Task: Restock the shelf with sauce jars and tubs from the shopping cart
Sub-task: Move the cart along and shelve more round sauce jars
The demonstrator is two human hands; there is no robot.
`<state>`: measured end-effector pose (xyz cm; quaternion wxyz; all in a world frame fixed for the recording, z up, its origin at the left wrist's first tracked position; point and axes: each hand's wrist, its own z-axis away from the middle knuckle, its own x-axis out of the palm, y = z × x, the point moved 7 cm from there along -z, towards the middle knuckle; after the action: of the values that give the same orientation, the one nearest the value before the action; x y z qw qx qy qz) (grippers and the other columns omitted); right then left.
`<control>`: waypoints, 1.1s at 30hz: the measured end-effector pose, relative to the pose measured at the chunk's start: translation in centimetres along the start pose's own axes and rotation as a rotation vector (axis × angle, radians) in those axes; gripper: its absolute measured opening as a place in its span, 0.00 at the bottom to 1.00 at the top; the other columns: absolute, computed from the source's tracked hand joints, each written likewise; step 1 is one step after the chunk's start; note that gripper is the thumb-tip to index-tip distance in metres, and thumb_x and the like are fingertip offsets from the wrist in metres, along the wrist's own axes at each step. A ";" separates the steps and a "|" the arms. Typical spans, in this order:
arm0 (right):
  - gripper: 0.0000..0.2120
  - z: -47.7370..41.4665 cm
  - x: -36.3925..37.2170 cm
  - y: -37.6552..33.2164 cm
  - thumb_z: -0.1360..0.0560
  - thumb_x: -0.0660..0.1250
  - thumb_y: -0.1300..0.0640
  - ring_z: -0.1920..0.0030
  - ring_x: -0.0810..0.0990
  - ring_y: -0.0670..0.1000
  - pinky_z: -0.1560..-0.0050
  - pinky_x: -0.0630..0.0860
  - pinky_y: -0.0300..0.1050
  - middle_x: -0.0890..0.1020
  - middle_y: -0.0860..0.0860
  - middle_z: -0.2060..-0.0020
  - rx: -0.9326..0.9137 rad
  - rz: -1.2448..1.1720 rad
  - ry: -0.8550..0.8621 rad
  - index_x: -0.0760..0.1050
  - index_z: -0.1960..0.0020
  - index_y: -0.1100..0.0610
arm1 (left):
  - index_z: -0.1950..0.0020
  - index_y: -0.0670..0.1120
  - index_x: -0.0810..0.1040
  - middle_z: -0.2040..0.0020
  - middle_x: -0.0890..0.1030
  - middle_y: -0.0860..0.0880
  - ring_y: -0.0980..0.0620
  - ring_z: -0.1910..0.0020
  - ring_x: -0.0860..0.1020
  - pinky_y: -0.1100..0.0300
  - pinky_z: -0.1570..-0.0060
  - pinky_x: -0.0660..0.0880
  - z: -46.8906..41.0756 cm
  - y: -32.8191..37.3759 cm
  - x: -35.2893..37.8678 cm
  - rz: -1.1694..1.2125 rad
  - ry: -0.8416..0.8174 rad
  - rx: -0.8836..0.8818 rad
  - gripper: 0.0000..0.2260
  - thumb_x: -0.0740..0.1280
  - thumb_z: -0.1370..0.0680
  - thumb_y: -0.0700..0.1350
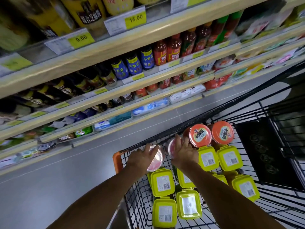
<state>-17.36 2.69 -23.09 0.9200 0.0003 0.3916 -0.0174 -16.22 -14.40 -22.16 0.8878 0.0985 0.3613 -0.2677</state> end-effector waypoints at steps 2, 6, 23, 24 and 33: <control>0.54 0.8 -0.9 -0.1 0.26 0.67 0.38 0.27 0.67 0.59 0.35 0.72 0.50 0.49 0.64 0.21 -0.006 -0.021 0.014 0.33 0.20 0.56 | 0.17 0.50 0.43 0.22 0.58 0.37 0.37 0.45 0.79 0.51 0.55 0.76 0.9 -0.1 -0.3 0.004 0.016 -0.008 0.48 0.74 0.25 0.45; 0.54 3.0 -3.0 -0.1 0.28 0.68 0.39 0.29 0.70 0.59 0.38 0.74 0.49 0.52 0.63 0.22 -0.008 -0.070 0.043 0.35 0.20 0.55 | 0.17 0.50 0.44 0.24 0.59 0.37 0.38 0.47 0.80 0.54 0.61 0.69 3.2 -0.4 -1.5 0.035 0.045 -0.035 0.47 0.74 0.25 0.45; 0.59 16.0 -14.8 -2.6 0.34 0.58 0.20 0.29 0.70 0.61 0.37 0.73 0.54 0.57 0.58 0.24 -0.049 -0.019 0.238 0.35 0.20 0.50 | 0.19 0.57 0.42 0.25 0.59 0.47 0.39 0.47 0.81 0.51 0.54 0.77 19.9 -7.2 -8.0 0.492 0.426 -0.241 0.50 0.72 0.30 0.66; 0.59 17.2 -15.8 -3.5 0.35 0.58 0.19 0.28 0.70 0.61 0.36 0.73 0.53 0.56 0.58 0.23 -0.060 -0.014 0.226 0.33 0.20 0.49 | 0.20 0.57 0.43 0.26 0.60 0.47 0.40 0.47 0.81 0.51 0.53 0.78 21.4 -8.0 -8.1 0.522 0.459 -0.254 0.50 0.71 0.31 0.68; 0.65 31.6 -23.8 -18.2 0.51 0.49 0.17 0.27 0.68 0.57 0.30 0.68 0.51 0.66 0.54 0.24 -0.272 0.053 0.414 0.46 0.18 0.45 | 0.23 0.61 0.49 0.31 0.66 0.53 0.45 0.39 0.78 0.52 0.46 0.78 39.9 -16.7 -5.1 0.767 0.769 -0.400 0.51 0.74 0.37 0.71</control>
<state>-11.64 -15.16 16.23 0.8117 -0.1099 0.5705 0.0598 -4.84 -41.00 10.41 0.7274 0.1427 0.6401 0.2019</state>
